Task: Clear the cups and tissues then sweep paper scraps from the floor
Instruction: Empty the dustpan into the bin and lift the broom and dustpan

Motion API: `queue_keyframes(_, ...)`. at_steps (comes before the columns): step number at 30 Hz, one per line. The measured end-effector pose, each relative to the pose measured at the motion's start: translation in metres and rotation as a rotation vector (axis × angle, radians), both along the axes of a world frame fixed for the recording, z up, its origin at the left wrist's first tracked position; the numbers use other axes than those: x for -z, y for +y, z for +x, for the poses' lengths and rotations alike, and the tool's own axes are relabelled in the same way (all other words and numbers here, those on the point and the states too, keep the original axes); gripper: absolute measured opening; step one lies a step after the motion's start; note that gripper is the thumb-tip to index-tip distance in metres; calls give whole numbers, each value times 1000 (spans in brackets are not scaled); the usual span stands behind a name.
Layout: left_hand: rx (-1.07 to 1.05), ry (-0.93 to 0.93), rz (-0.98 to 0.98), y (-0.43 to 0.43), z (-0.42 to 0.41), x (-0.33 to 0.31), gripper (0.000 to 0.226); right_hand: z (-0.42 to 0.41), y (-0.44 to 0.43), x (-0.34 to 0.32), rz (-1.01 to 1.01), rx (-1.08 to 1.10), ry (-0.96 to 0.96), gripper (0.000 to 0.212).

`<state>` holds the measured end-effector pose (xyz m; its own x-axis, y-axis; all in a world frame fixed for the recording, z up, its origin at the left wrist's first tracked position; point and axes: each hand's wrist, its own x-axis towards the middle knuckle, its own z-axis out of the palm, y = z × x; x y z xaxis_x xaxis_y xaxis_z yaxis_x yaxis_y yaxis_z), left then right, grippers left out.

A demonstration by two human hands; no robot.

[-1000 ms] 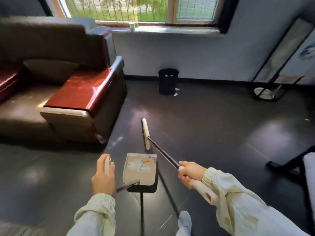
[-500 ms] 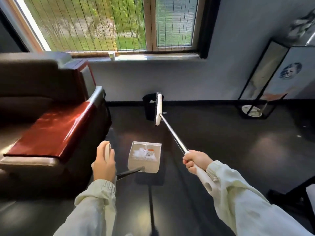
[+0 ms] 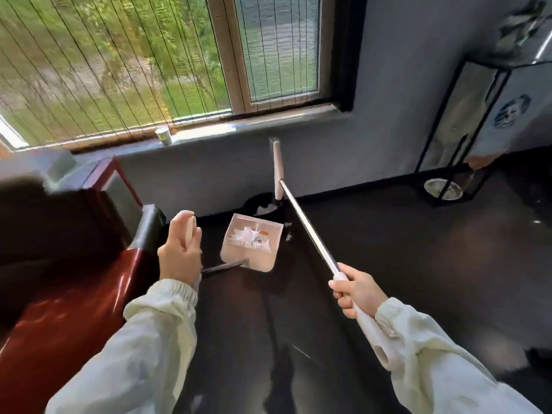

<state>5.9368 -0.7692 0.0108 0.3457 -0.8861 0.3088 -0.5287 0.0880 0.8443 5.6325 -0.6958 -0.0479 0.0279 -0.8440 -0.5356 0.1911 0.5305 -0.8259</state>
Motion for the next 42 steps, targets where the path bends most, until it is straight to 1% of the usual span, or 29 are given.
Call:
queue_keyframes(2,15,-13,-35,-39,5,-10,31,3,-26,0,-3,52,-34,58)
queue_keyframes(5,22,-22,-86,-96,11,-26,29,0,-62,-4,-12,81,-38,70)
queue_keyframes(11,88,-171,-151,-193,18,-30,30,-14,-125,-18,-24,103,-21,73)
queue_keyframes(14,195,-247,-175,-237,12,-34,35,-21,-154,-19,-16,123,-36,75)
queue_keyframes(17,367,-466,-187,-272,-2,-36,35,-22,-169,-25,-3,139,-39,73)
queue_keyframes(19,513,-604,-157,-286,-14,-31,37,-24,-179,-24,-1,169,-64,72)
queue_keyframes(21,673,-753,-92,-299,-30,-19,40,-25,-192,-27,3,190,-63,71)
queue_keyframes(23,825,-969,26,-313,-39,-5,34,-21,-204,-29,3,208,-55,71)
queue_keyframes(24,888,-1066,63,-318,-43,1,36,-18,-210,-29,-4,218,-57,70)
queue_keyframes(25,945,-1137,61,-322,-44,7,36,-15,-216,-30,-12,233,-61,69)
queue_keyframes(26,993,-1186,40,-323,-46,13,37,-13,-221,-31,-16,250,-67,68)
queue_keyframes(27,1037,-1205,16,-324,-48,20,43,-13,-226,-34,-19,268,-72,68)
queue_keyframes(29,1103,-1218,35,-323,-53,33,64,-12,-235,-40,-21,288,-74,69)
queue_keyframes(30,1113,-1217,95,-322,-55,39,67,-14,-238,-43,-24,296,-75,70)
queue_keyframes(31,1113,-1192,162,-321,-57,43,63,-16,-240,-46,-29,303,-79,71)
queue_keyframes(32,1108,-1138,221,-321,-58,47,54,-19,-242,-50,-32,308,-82,71)
queue_keyframes(33,1103,-1066,271,-321,-59,52,51,-23,-243,-55,-34,310,-81,71)
queue_keyframes(34,1077,-1030,332,-322,-59,54,54,-26,-244,-58,-36,309,-75,72)
queue_keyframes(36,999,-1008,432,-326,-59,61,58,-30,-245,-64,-43,306,-65,72)
queue_keyframes(37,957,-1039,460,-328,-61,63,55,-32,-245,-65,-47,306,-62,72)
queue_keyframes(39,904,-1143,439,-328,-66,63,52,-33,-244,-67,-54,306,-56,72)
queue_keyframes(41,939,-1320,283,-327,-71,63,46,-32,-243,-67,-56,310,-57,71)
queue_keyframes(42,927,-1376,206,-327,-72,64,45,-31,-241,-67,-57,311,-62,71)
